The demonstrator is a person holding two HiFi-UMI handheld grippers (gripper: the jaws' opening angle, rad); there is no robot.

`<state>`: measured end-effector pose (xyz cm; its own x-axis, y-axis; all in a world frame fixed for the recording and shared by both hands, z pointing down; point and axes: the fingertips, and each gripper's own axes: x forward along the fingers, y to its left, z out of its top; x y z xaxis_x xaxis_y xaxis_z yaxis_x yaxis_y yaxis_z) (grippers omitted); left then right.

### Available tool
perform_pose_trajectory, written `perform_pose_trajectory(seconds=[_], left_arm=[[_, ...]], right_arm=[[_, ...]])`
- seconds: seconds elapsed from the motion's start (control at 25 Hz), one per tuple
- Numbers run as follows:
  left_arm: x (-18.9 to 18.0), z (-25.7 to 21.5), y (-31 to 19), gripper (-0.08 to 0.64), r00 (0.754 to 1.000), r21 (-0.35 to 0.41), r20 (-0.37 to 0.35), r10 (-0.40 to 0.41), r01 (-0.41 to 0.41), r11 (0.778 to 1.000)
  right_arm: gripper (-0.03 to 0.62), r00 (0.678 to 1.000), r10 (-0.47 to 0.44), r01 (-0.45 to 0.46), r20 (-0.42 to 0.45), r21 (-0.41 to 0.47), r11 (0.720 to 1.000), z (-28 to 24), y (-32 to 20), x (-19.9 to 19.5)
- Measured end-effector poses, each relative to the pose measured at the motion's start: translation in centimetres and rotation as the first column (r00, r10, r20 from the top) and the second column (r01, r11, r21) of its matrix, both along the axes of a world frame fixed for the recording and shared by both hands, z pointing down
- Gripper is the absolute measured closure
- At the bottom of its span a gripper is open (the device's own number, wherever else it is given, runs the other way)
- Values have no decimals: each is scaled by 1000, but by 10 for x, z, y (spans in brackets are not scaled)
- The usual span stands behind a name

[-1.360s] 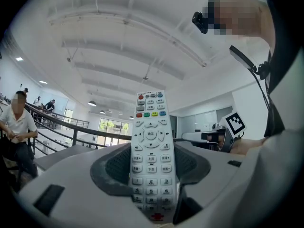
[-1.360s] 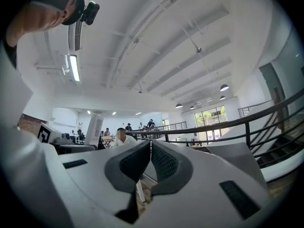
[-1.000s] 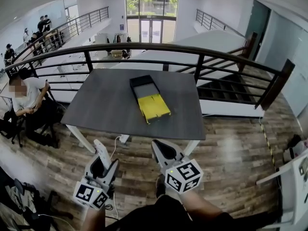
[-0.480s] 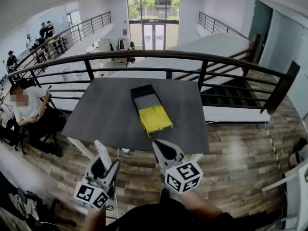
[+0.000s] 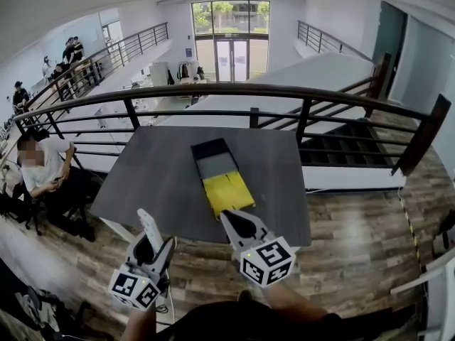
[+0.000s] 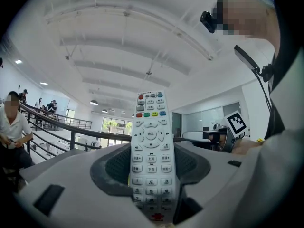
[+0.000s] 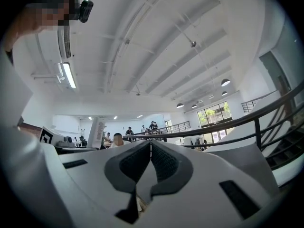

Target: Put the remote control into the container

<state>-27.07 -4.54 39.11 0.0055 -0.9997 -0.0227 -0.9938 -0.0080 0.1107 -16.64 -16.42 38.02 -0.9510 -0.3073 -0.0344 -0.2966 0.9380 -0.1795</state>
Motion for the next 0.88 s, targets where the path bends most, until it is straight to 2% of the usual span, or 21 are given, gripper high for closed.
perform_pose_trajectory(seconds=[0.24, 0.4, 0.6, 0.88], left_arm=[[4, -4, -51, 315, 1000, -4, 22, 15, -15, 1000], [8, -3, -74, 316, 1000, -17, 10, 18, -18, 1000], [6, 0, -111, 316, 999, -45, 38, -9, 11, 999], [13, -8, -143, 316, 999, -19, 49, 5, -4, 1000]], right_arm=[[591, 997, 58, -58, 40, -13, 998, -5, -59, 10], [591, 998, 41, -41, 37, -19, 999, -1, -84, 12], [591, 994, 67, -66, 81, -17, 998, -6, -122, 21], [591, 997, 38, -37, 65, -7, 999, -7, -150, 22]])
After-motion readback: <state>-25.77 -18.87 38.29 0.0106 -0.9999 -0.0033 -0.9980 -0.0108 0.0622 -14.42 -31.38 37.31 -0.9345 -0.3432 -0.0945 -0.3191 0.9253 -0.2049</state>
